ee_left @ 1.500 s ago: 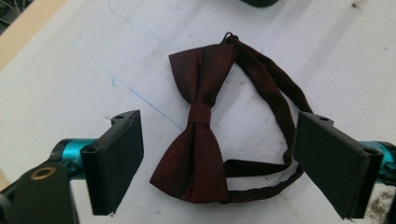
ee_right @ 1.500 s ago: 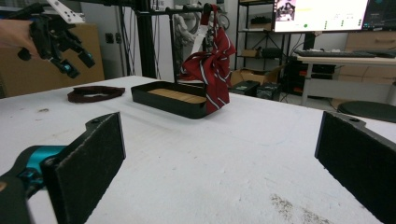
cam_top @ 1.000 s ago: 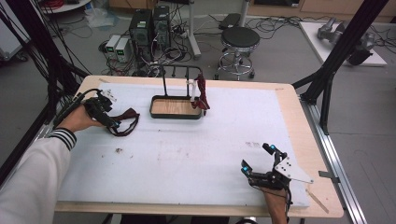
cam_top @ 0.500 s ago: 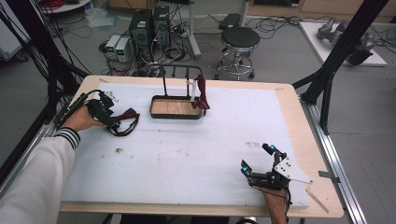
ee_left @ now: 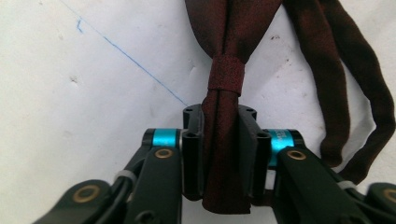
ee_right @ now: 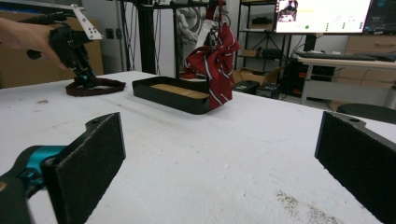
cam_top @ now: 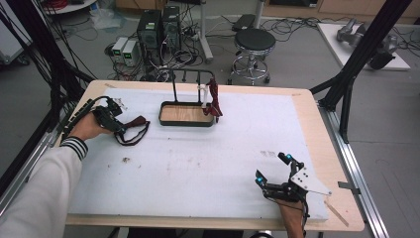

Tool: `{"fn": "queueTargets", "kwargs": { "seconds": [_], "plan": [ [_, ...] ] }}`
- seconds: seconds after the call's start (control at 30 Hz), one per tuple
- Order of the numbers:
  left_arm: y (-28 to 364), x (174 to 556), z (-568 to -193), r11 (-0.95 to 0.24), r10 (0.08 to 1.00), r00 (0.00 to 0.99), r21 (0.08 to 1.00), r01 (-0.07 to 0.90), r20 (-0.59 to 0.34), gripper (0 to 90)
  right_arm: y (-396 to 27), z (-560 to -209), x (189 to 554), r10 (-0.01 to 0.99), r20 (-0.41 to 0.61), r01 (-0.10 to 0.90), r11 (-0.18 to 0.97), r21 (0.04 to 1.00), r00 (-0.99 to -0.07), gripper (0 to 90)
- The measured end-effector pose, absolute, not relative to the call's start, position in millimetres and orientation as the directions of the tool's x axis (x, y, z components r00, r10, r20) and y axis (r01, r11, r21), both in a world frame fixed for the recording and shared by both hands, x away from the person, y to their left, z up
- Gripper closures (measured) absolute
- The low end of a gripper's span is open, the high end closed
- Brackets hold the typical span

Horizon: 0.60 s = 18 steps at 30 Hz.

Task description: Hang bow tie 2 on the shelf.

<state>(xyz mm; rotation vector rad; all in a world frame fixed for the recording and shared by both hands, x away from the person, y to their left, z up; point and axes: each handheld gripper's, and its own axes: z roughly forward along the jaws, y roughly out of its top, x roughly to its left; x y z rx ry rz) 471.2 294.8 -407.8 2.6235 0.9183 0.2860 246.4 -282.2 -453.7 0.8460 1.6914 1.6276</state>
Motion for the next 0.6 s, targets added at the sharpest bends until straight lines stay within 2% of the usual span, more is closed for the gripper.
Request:
{"fn": "queueTargets", "kwargs": {
  "seconds": [0.27, 0.6],
  "plan": [
    [295, 468, -403, -0.731, 0.630, 0.772, 0.395, 0.556, 0.081, 76.8, -282, -454, 246, 0.808, -0.017, 0.016, 0.033, 0.999, -0.589, 0.7],
    [289, 461, -391, -0.724, 0.611, 0.786, 0.469, 0.506, 0.097, 77.1, -282, -454, 246, 0.807, -0.008, 0.020, 0.024, 1.000, -0.591, 0.7]
  ]
}}
